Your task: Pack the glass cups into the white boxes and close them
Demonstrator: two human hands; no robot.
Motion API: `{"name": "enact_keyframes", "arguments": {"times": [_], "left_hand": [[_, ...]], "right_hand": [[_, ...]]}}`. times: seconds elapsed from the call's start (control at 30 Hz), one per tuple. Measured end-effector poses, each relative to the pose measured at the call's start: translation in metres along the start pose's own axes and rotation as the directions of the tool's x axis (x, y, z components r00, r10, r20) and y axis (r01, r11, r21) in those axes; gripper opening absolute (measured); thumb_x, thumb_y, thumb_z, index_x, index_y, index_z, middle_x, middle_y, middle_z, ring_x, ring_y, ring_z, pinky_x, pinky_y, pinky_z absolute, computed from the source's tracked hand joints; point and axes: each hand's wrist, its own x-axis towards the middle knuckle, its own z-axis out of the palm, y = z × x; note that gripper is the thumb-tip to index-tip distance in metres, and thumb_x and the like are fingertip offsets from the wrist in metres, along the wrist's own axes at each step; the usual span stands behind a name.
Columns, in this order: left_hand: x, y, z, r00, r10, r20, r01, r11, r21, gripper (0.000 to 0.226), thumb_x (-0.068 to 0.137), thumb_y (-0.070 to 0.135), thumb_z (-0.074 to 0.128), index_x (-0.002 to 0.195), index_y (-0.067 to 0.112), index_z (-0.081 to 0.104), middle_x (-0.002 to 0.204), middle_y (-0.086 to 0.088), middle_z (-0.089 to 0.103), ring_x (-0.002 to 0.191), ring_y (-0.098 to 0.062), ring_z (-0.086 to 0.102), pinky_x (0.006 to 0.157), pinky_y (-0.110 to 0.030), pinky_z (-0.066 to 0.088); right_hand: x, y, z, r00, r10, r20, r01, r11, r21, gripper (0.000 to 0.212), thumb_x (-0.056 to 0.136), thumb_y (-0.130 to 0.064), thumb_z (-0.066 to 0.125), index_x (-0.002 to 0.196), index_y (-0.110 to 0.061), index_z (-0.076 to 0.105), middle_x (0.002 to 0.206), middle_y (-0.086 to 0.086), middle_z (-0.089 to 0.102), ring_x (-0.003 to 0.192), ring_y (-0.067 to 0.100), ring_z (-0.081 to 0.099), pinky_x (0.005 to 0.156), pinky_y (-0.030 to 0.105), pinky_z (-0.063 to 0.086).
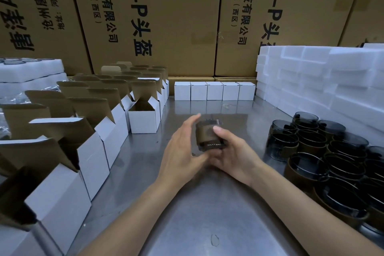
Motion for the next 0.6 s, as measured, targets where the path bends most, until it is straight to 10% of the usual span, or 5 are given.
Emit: {"name": "enact_keyframes", "arguments": {"times": [0.27,0.47,0.6], "left_hand": [[0.0,0.006,0.001,0.989,0.148,0.012,-0.149,0.984,0.099,0.07,0.078,0.039,0.068,0.14,0.019,0.044,0.133,0.006,0.054,0.123,-0.01,0.049,0.103,-0.032,0.042],[0.002,0.0,0.001,0.999,-0.023,-0.038,0.022,1.0,-0.019,0.064,0.073,0.051,0.069,0.129,0.027,0.046,0.122,0.018,0.058,0.116,-0.004,0.054,0.093,-0.028,0.047],[0.002,-0.003,0.002,0.998,-0.058,-0.025,0.058,0.998,-0.018,0.067,0.075,0.055,0.065,0.132,0.034,0.039,0.127,0.02,0.055,0.12,-0.002,0.051,0.095,-0.032,0.047]], "right_hand": [[0.003,0.006,0.005,0.99,-0.114,-0.082,0.104,0.988,-0.117,0.041,0.068,-0.027,0.076,0.104,-0.012,0.065,0.088,0.005,0.064,0.076,0.014,0.062,0.065,0.025,0.051],[-0.001,-0.006,-0.002,0.997,0.081,-0.004,-0.081,0.996,0.046,0.066,0.079,-0.051,0.055,0.118,0.001,0.057,0.097,0.019,0.048,0.092,0.032,0.041,0.09,0.037,0.036],[-0.002,-0.005,-0.002,0.997,0.079,-0.003,-0.079,0.997,0.014,0.062,0.076,-0.043,0.059,0.125,-0.004,0.057,0.107,0.012,0.065,0.094,0.023,0.061,0.096,0.033,0.045]]}}
